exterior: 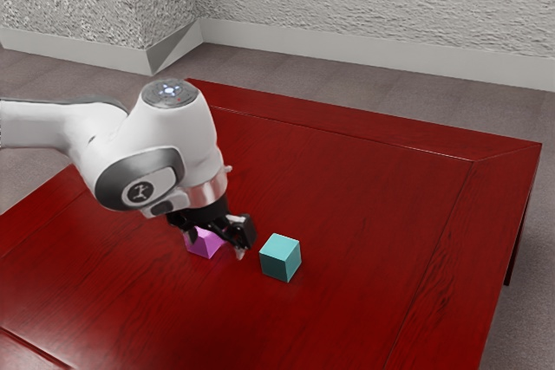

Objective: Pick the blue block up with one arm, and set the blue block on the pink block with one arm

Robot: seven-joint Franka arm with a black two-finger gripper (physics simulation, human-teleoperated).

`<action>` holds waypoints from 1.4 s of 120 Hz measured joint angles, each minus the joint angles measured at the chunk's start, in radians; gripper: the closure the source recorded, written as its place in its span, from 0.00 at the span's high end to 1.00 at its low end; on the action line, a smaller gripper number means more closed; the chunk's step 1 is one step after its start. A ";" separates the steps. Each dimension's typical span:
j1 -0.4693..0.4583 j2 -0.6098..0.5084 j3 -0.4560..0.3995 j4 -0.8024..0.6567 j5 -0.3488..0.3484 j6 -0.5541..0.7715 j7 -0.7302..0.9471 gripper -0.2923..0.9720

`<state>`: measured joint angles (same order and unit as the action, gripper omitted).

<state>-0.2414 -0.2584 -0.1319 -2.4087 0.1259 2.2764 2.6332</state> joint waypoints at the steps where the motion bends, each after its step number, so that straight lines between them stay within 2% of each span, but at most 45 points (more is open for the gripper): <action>1: 0.000 0.001 0.000 0.000 -0.001 0.006 0.006 0.77; 30: 0.001 0.045 0.010 -0.005 -0.053 0.115 0.141 0.77; 50: -0.002 0.119 0.017 0.004 -0.071 0.198 0.206 0.77; 64: 0.005 0.198 0.042 0.066 -0.089 0.226 0.242 0.77; 90: 0.015 0.300 0.045 0.174 -0.144 0.113 0.264 0.77; 124: -0.001 0.370 0.039 0.266 -0.148 0.024 0.264 0.77; 168: 0.002 0.502 0.071 0.369 -0.150 -0.007 0.264 0.77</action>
<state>-0.2389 0.2439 -0.0607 -2.0399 -0.0245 2.2699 2.8973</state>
